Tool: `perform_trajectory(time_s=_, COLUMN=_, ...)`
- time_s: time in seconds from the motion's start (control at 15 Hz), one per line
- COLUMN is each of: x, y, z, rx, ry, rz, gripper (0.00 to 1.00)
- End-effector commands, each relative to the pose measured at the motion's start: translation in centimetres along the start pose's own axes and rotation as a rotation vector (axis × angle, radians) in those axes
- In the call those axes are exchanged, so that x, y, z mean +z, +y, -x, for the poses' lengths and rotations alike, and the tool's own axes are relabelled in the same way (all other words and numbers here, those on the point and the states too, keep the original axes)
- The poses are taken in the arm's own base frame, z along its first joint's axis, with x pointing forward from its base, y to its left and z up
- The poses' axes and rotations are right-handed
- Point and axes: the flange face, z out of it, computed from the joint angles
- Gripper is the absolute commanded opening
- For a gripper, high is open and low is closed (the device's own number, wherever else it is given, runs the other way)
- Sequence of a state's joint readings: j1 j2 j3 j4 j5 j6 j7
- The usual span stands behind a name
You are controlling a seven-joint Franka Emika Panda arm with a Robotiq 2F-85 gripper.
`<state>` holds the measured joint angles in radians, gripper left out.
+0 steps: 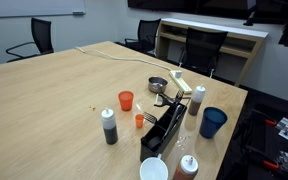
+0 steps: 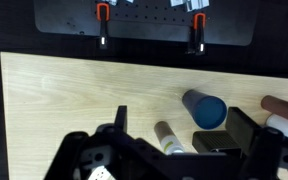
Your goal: Move the silver pot to the left
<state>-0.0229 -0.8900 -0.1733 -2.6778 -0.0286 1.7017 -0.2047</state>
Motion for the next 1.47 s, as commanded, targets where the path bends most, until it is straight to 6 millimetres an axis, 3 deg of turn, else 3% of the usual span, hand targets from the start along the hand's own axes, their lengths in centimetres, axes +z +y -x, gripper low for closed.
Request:
perform_trajectory(time_s=0.0, x=0.8, y=1.5, z=-3.3, rx=-0.062, ry=-0.076, rz=-0.028, gripper=1.0)
perform_trajectory(time_s=0.33, x=3.7, y=3.0, z=-10.1, rx=-0.193, ry=-0.153, rz=-0.03, gripper=1.0)
perform_trajectory(time_s=0.67, x=5.0, y=1.1, z=-17.6, rx=-0.247, ry=-0.129, rz=0.029, gripper=1.0)
perform_trajectory(time_s=0.73, x=5.0, y=1.3, z=-15.9, rx=-0.235, ry=-0.127, rz=0.027, gripper=1.0)
perform_trajectory(time_s=0.87, x=5.6, y=0.8, z=-17.6, rx=-0.25, ry=-0.14, rz=0.04, gripper=1.0)
perform_trajectory(time_s=1.4, x=5.4, y=0.8, z=-18.4, rx=-0.227, ry=-0.102, rz=0.066, gripper=1.0)
